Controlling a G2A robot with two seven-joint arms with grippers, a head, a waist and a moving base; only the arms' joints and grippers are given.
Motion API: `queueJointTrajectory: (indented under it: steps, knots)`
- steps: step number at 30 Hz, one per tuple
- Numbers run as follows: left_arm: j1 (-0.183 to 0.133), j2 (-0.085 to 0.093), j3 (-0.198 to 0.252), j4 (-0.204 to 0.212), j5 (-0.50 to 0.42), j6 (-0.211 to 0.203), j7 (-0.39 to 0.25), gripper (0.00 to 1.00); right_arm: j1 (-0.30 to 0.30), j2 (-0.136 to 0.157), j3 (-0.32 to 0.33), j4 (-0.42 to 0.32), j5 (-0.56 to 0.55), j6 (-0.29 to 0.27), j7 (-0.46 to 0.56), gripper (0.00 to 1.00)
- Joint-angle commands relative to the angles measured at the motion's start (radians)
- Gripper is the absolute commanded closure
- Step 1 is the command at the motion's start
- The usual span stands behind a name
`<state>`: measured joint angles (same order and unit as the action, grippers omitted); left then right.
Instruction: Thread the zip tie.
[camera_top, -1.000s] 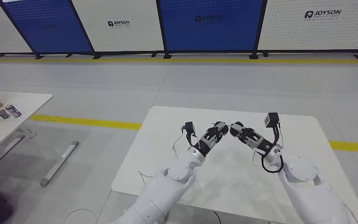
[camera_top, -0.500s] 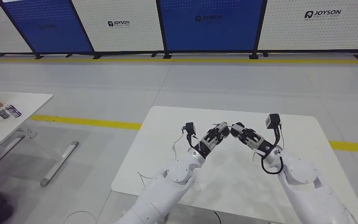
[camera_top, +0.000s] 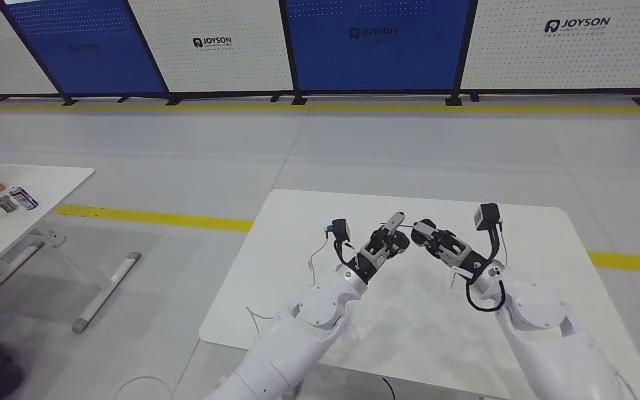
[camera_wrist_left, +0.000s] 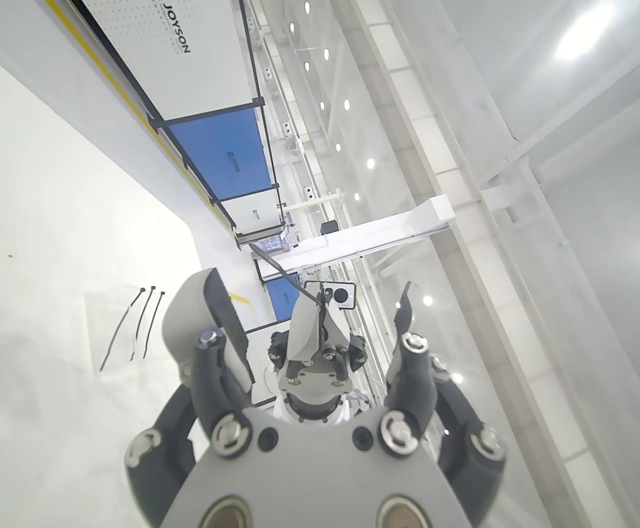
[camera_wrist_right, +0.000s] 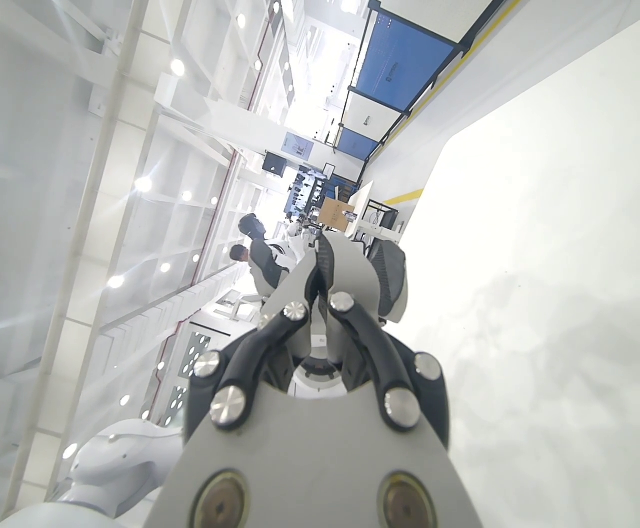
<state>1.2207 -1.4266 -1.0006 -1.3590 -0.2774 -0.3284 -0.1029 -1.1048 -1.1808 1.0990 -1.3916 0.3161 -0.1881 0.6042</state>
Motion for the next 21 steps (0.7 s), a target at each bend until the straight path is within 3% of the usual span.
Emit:
queueJointTrajectory:
  steps: [1, 3, 21]
  knots:
    - [0.000, 0.000, -0.001, 0.001, -0.001, 0.000, 0.000, 0.94, 0.000, -0.001, 0.001, 0.000, 0.000, 0.000, 0.000, 1.00]
    - [0.001, 0.000, -0.002, 0.001, -0.003, -0.001, 0.000, 1.00, -0.001, -0.002, 0.002, 0.000, -0.001, 0.000, 0.000, 1.00]
    - [-0.006, -0.003, -0.001, 0.012, 0.000, 0.002, -0.004, 1.00, 0.001, -0.010, 0.006, 0.006, -0.009, 0.008, 0.010, 1.00]
